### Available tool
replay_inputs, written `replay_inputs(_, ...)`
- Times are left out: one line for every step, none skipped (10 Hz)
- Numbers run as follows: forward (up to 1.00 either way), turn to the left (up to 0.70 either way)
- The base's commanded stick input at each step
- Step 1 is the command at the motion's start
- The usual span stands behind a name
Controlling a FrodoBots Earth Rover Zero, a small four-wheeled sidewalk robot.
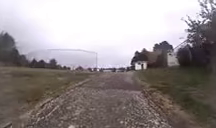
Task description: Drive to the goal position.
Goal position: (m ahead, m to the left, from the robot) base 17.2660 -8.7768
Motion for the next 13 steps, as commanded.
replay_inputs(0.6,-0.15)
replay_inputs(0.6,-0.15)
replay_inputs(0.6,-0.15)
replay_inputs(0.6,-0.15)
replay_inputs(0.6,-0.15)
replay_inputs(0.6,-0.15)
replay_inputs(0.6,-0.15)
replay_inputs(0.6,-0.15)
replay_inputs(0.6,-0.15)
replay_inputs(0.6,-0.15)
replay_inputs(0.6,-0.15)
replay_inputs(0.6,-0.15)
replay_inputs(0.6,-0.15)
